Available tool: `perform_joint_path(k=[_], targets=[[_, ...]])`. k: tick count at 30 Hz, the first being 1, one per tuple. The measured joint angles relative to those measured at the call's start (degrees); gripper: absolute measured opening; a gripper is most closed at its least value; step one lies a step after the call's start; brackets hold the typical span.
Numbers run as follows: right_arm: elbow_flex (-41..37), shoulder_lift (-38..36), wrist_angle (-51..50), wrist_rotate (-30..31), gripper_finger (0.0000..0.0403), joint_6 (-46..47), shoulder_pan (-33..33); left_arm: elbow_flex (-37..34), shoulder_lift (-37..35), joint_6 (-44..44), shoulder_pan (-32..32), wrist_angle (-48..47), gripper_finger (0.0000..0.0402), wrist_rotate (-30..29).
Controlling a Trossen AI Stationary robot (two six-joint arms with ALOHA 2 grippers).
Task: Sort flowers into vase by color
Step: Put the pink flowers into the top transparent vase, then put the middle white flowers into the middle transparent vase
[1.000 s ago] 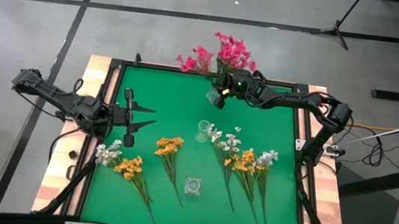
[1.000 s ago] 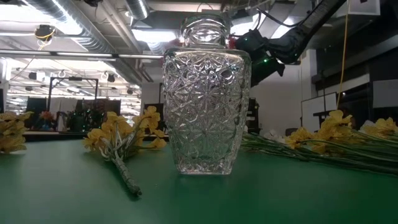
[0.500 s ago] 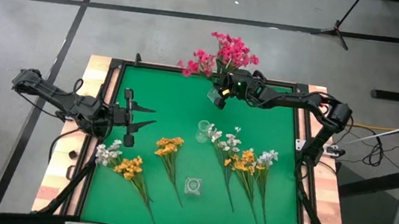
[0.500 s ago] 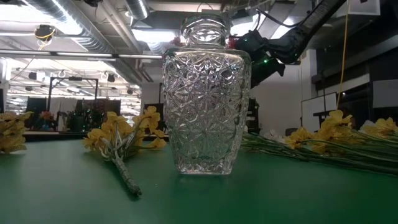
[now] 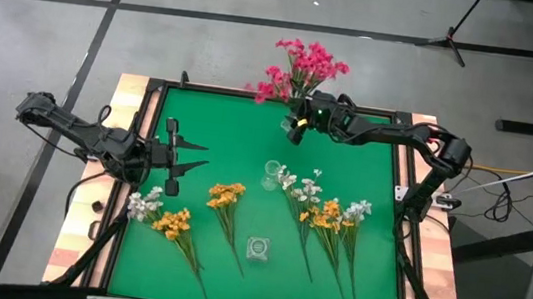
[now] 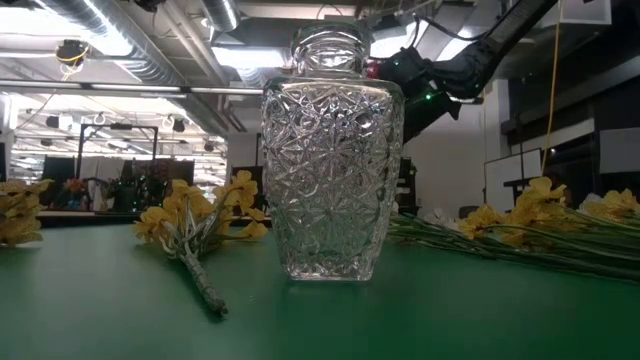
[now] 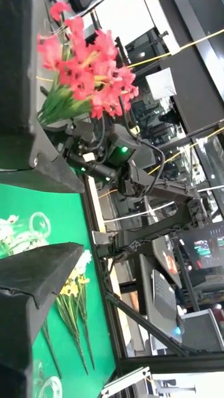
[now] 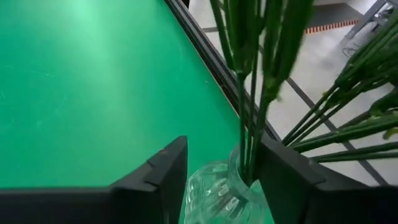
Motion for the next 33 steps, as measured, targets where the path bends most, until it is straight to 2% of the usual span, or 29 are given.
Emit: perform_joint_path(k=[19, 24, 33], targets=[[0.0, -4.7, -7.4, 0.9, 0.0179, 0.2, 0.0, 0.0, 0.0, -0.3, 0.0, 0.0, 0.0137, 0.0], [0.0, -8.1, -10.0, 0.9, 0.0179, 0.2, 0.0, 0.0, 0.0, -0.5, 0.0, 0.0, 0.0137, 0.0], [0.0, -16.8, -24.6, 0.8, 0.0179, 1.7, 0.0, 0.0, 0.0, -3.6, 0.0, 0.1, 0.0137, 0.0]])
